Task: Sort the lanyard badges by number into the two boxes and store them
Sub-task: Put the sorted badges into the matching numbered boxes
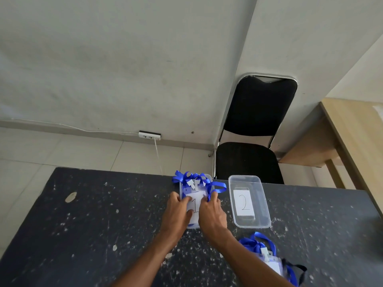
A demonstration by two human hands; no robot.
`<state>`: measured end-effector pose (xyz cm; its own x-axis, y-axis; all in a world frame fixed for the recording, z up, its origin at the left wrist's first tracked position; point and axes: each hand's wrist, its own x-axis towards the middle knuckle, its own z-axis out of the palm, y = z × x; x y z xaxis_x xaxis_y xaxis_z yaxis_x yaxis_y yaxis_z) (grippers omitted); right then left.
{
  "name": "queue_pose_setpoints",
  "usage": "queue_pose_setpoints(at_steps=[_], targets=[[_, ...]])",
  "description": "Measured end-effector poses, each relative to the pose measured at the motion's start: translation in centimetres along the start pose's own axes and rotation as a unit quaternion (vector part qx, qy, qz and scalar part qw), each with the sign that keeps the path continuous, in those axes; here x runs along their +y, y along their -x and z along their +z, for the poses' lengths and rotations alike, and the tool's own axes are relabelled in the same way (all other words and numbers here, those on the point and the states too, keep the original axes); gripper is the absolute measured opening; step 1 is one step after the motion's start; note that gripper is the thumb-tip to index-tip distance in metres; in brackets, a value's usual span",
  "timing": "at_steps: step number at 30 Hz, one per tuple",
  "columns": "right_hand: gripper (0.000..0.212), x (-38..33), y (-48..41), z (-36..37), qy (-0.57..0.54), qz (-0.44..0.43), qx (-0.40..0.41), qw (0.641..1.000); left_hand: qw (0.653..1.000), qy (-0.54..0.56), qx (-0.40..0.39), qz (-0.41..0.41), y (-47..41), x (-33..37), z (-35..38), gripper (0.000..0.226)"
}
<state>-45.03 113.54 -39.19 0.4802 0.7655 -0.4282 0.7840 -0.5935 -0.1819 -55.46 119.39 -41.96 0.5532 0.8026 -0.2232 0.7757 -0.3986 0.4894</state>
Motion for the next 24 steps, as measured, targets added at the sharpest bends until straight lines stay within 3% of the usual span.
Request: queue_pose_setpoints(at_steps=[3, 5, 7, 9, 12, 14, 16, 20, 22, 24], targets=[[0.049, 0.2, -0.2, -0.1, 0.065, -0.015, 0.0, 0.998, 1.0, -0.015, 0.007, 0.018, -0.2, 0.2, -0.6, 0.036], [0.044, 0.3, -0.3, -0.7, 0.046, -0.018, 0.019, 0.999, 0.998, 0.014, 0.049, 0.021, -0.6, 0.1, -1.2, 0.025], [0.037, 0.7, -0.5, -1.4, -0.024, -0.003, 0.073, 0.997, 0.99, 0.095, 0.097, -0.03, -1.3, 0.3, -2.1, 0.021], [0.031, 1.4, -0.9, -2.1, -0.108, 0.035, 0.142, 0.983, 0.958, 0.226, 0.11, -0.134, -2.5, 0.5, -2.7, 0.021], [0.048, 2.2, -1.8, -2.1, -0.209, 0.086, 0.146, 0.963, 0.918, 0.324, 0.046, -0.224, -4.5, 0.1, -3.3, 0.057], [0.046, 2.2, -2.3, -1.8, -0.241, 0.064, 0.124, 0.96, 0.925, 0.325, 0.012, -0.194, -5.6, -0.1, -3.5, 0.066], [0.036, 2.0, -2.5, -1.7, -0.246, 0.026, 0.122, 0.961, 0.934, 0.325, 0.012, -0.148, -6.4, 0.4, -3.7, 0.048], [0.05, 1.5, -2.4, -1.2, -0.17, -0.074, 0.114, 0.976, 0.962, 0.254, 0.08, -0.058, -6.4, 1.3, -3.2, 0.026], [0.052, 1.5, -2.2, -0.8, -0.114, -0.142, 0.115, 0.976, 0.98, 0.172, 0.092, 0.023, -5.5, 1.5, -2.9, 0.027], [0.052, 1.8, -2.1, -0.4, -0.066, -0.157, 0.081, 0.982, 0.988, 0.063, 0.1, 0.097, -4.5, 1.0, -2.3, 0.031]])
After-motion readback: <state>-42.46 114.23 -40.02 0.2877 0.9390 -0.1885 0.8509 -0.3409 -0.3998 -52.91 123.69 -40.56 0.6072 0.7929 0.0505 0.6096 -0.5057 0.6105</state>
